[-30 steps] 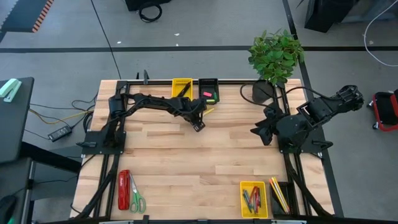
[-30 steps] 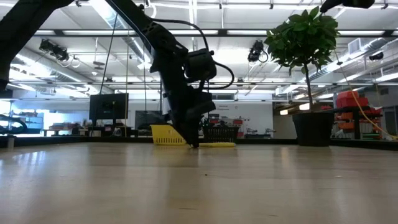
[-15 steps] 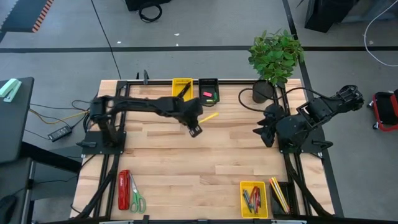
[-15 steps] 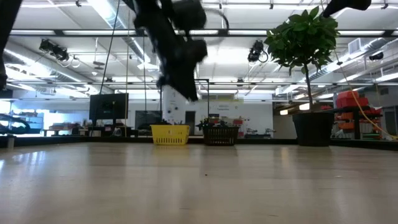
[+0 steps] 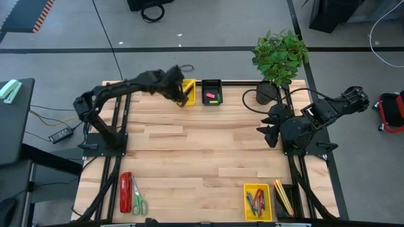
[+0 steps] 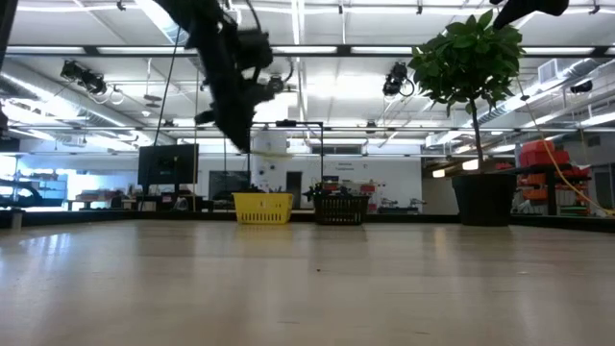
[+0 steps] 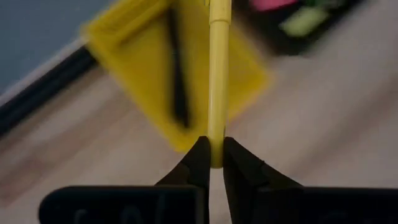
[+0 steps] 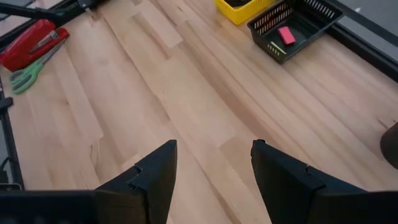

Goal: Sort crayons/erasers/pens/pencils in bins
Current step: Put the yellow pen into the top yellow bin, then return to Home Position

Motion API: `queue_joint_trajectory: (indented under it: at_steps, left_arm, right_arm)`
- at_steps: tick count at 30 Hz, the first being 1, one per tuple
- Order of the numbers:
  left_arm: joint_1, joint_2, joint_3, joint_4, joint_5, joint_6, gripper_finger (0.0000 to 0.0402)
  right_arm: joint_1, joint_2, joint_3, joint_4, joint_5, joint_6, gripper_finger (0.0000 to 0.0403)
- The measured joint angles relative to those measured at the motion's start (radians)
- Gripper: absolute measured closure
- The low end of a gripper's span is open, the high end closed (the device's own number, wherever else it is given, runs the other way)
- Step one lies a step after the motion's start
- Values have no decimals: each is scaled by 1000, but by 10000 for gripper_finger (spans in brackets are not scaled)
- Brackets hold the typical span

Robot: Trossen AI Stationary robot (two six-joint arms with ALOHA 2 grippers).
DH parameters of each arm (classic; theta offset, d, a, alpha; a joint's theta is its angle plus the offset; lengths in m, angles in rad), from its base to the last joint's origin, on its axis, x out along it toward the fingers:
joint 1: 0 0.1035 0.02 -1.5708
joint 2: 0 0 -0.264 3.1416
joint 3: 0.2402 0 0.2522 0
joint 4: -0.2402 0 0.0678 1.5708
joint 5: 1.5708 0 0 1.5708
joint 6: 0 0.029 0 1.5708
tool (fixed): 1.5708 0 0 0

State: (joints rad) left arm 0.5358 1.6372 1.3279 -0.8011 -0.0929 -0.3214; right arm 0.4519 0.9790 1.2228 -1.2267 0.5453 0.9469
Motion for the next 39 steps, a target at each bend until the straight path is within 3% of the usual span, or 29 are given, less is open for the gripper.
queue_joint_trajectory:
  at_steps: [6,16,28,33,39]
  left_arm:
    - [108,72,-42,-11,35,52,370]
    - [109,100,-76,121,72,47,361]
    - [114,96,-76,110,91,76,229]
    - [93,8,-58,91,187,65,215]
    - [-22,-235,-51,170,233,17,263]
  right_arm:
    - [0,0,0,0,4,39,191]
    - [0,0,0,1,78,78,191]
    - [0,0,0,1,190,92,191]
    - [0,0,0,16,249,88,191]
    - [-30,2,0,118,265,131,191]
